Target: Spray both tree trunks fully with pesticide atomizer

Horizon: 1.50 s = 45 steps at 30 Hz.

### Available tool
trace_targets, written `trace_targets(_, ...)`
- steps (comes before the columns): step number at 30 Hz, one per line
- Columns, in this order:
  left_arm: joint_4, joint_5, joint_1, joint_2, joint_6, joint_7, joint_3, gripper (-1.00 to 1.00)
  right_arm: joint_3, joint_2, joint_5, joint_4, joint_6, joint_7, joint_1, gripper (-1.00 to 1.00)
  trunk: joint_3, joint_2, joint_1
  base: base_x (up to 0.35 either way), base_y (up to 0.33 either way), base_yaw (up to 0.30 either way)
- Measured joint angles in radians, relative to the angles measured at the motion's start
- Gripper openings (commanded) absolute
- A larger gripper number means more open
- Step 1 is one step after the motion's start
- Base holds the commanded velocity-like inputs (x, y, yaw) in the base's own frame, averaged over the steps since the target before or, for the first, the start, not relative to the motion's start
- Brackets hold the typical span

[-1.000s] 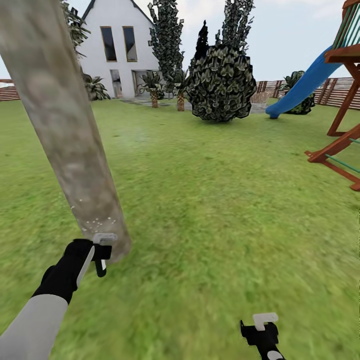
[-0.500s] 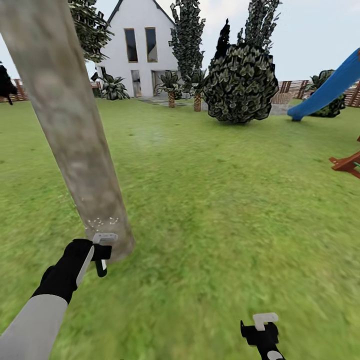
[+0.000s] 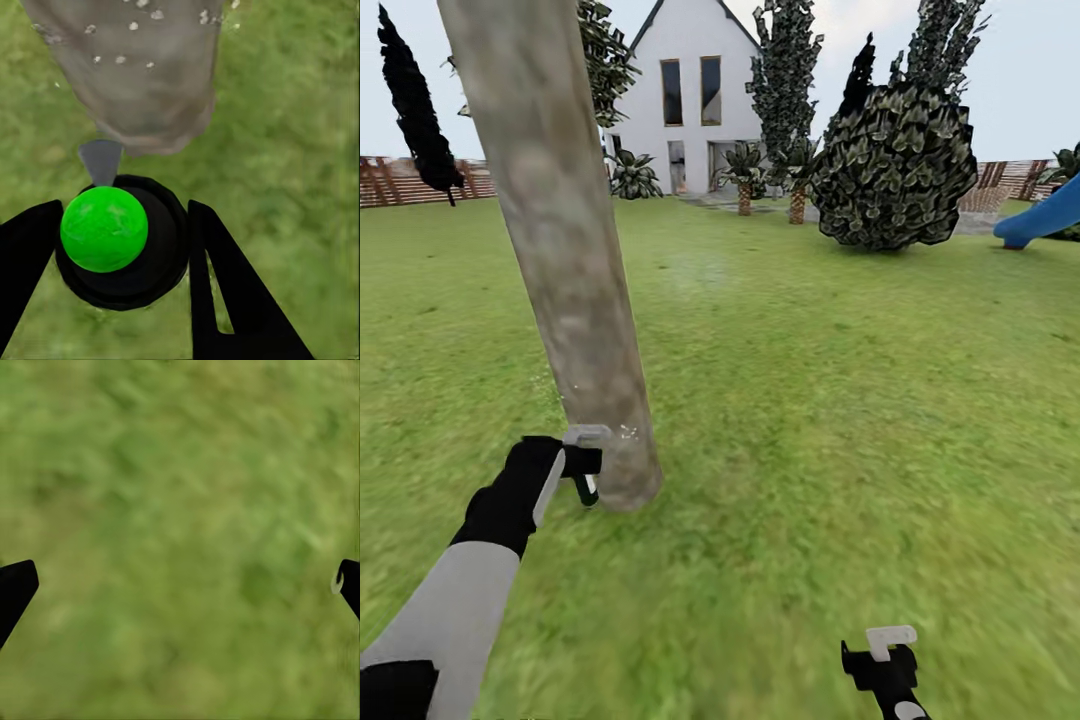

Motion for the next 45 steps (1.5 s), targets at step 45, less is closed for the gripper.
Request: trace_targets(45, -0.014, -0.013, -0.044, 0.115, 0.012, -0.01, 0.004, -1.0, 0.0, -0.001, 0.0, 0.0, 0.0, 0.0, 0.0, 1.0, 0.0, 0.0, 0.0, 0.064, -0.133, 0.016)
